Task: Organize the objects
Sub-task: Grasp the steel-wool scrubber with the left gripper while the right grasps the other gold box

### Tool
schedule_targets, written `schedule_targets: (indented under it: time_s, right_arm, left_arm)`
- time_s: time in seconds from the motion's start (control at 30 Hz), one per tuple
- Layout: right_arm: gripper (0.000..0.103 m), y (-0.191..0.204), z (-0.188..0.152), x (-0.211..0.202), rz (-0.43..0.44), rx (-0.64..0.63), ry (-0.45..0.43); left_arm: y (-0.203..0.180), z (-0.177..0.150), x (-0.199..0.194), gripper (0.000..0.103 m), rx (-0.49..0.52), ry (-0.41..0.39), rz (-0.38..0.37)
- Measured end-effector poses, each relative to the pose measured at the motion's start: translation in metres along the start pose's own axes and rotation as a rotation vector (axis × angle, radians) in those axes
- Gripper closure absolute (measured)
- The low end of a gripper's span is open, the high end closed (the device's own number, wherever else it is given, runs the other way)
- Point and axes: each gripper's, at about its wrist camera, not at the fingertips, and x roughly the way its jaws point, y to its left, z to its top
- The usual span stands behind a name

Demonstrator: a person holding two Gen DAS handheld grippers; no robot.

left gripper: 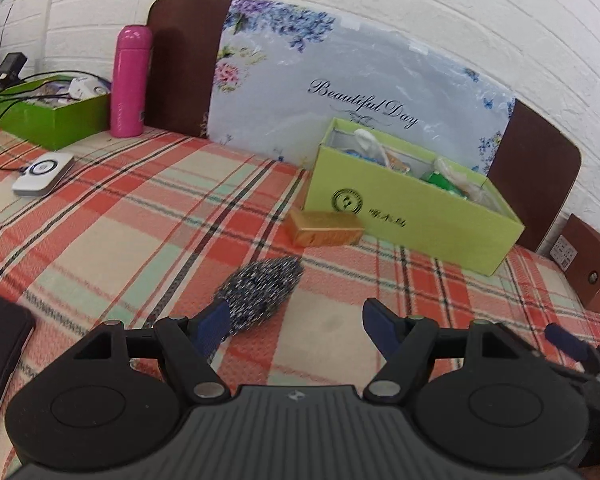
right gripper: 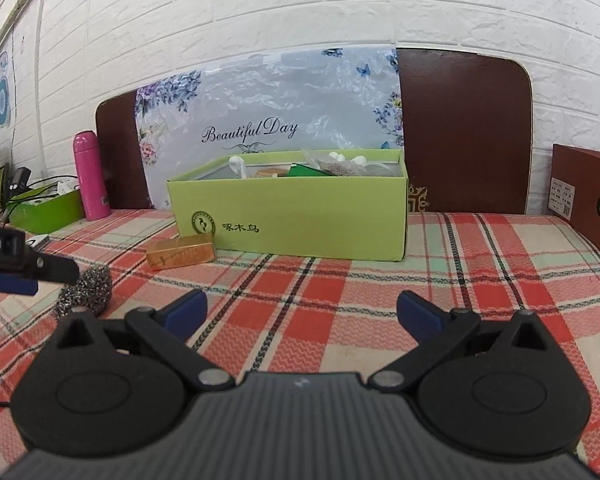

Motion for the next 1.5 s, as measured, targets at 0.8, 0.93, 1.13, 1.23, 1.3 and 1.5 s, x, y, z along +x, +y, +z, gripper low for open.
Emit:
schedule_targets:
  time_s: [0.8, 0.93, 1.13, 1.23, 1.3, 1.5]
  right_arm:
    - [0.0, 0.112, 0.035, 0.125, 0.166, -0.282, 0.084]
    - [0.0, 0.124, 0.043, 0.156, 0.166, -0.299, 0.124]
    - [0.006, 0.13, 0.044, 0.187, 0.163, -0.255, 0.182]
    - [0.021, 0.125, 0.042, 0.183, 0.151, -0.215, 0.186]
    - [0.022, 0.12, 0.039, 0.172, 0.153, -0.213, 0.182]
    - [0.022, 0.088, 0.024, 0.122, 0.126, -0.157, 0.157]
  left_arm:
    - [0.06, 0.018, 0.058, 0.069, -0.013, -0.079, -0.099]
    - [0.074, 0.017, 0.065, 0.058, -0.086, -0.054, -0.169]
    - [0.074, 0.014, 0.065, 0.057, -0.077, -0.049, -0.196]
    - [0.074, 0.012, 0.069, 0.056, -0.073, -0.022, -0.223]
    - [0.071, 0.011, 0.07, 0.059, -0.05, -0.018, -0.234]
    - [0.064, 0.007, 0.073, 0.055, -0.001, -0.02, -0.223]
